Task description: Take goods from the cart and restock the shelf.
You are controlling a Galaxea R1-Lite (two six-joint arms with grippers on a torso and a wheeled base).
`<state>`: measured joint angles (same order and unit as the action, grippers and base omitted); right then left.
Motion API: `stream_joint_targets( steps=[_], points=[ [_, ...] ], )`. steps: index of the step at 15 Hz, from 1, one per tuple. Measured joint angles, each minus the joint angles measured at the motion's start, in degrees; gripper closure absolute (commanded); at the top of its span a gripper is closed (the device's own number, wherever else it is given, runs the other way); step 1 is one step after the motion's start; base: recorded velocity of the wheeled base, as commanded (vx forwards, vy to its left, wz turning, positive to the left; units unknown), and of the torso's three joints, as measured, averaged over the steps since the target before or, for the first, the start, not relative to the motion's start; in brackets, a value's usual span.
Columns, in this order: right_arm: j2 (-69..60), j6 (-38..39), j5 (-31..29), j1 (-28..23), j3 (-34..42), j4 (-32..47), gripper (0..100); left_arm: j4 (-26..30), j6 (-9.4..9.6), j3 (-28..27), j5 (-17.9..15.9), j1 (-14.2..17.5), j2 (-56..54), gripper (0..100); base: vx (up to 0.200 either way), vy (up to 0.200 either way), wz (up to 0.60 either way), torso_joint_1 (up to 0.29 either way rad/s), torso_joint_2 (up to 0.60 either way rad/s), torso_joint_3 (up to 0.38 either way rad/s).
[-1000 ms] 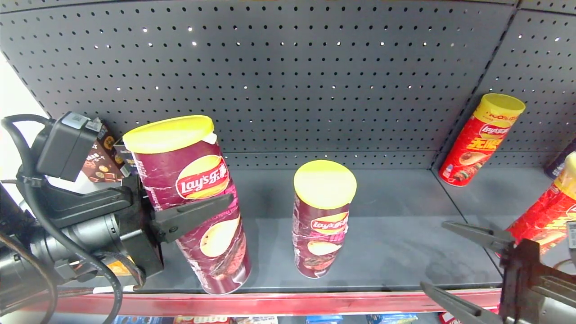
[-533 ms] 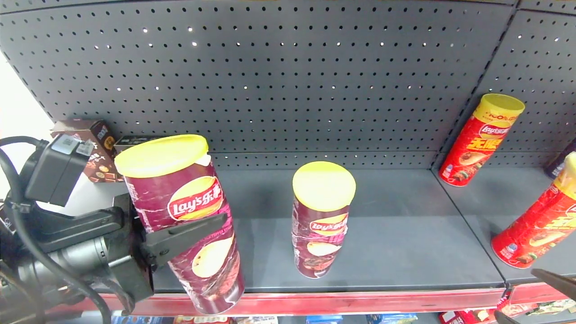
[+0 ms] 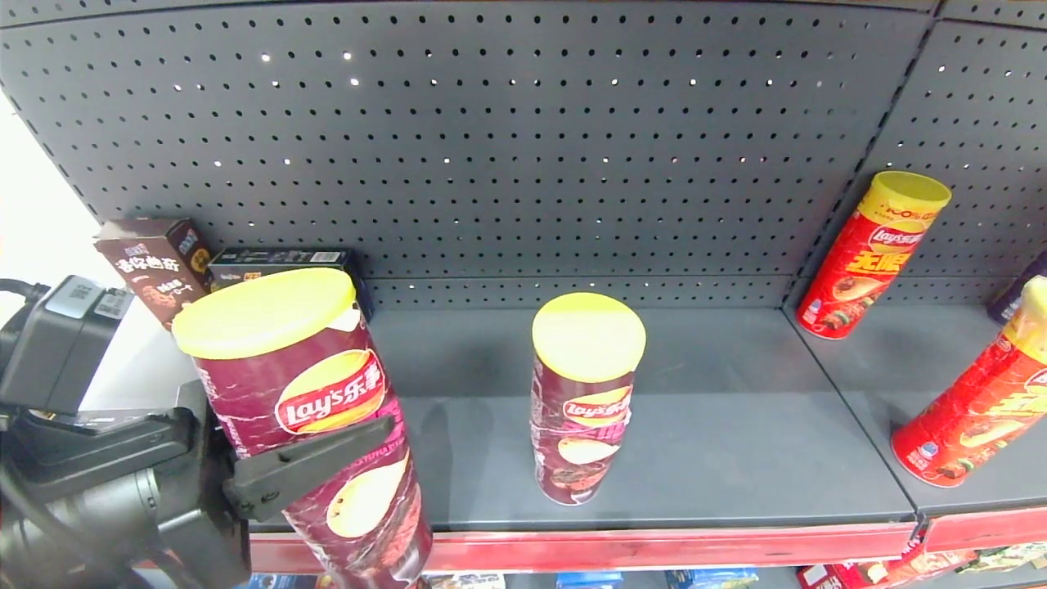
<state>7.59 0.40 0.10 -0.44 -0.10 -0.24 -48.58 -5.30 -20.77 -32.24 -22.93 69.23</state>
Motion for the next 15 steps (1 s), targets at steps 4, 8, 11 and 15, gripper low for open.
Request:
stream_joint_targets(
  steps=[4,8,11,15],
  points=[
    [-5.7,-0.1,0.0,0.3,0.1,0.1,0,0.1,3.15,-0.8,-0.2,-0.3,0.1,100,0.0,0.0,0.0,0.0,0.0,0.0],
    [-7.1,-0.1,0.1,0.4,0.1,0.1,0,0.8,4.51,-3.2,-0.3,-0.4,1.9,100,0.0,0.0,0.0,0.0,0.0,0.0],
    [-7.3,-0.2,0.0,0.4,0.1,0.1,0,0.7,6.94,-7.8,2.2,-0.3,5.7,100,0.0,0.0,0.0,0.0,0.0,0.0],
    [-7.3,-0.1,0.1,0.4,0.1,0.1,0,-0.6,8.09,-15.1,9.6,-1.4,12.7,100,0.0,0.0,0.0,0.0,0.0,0.0]
  ],
)
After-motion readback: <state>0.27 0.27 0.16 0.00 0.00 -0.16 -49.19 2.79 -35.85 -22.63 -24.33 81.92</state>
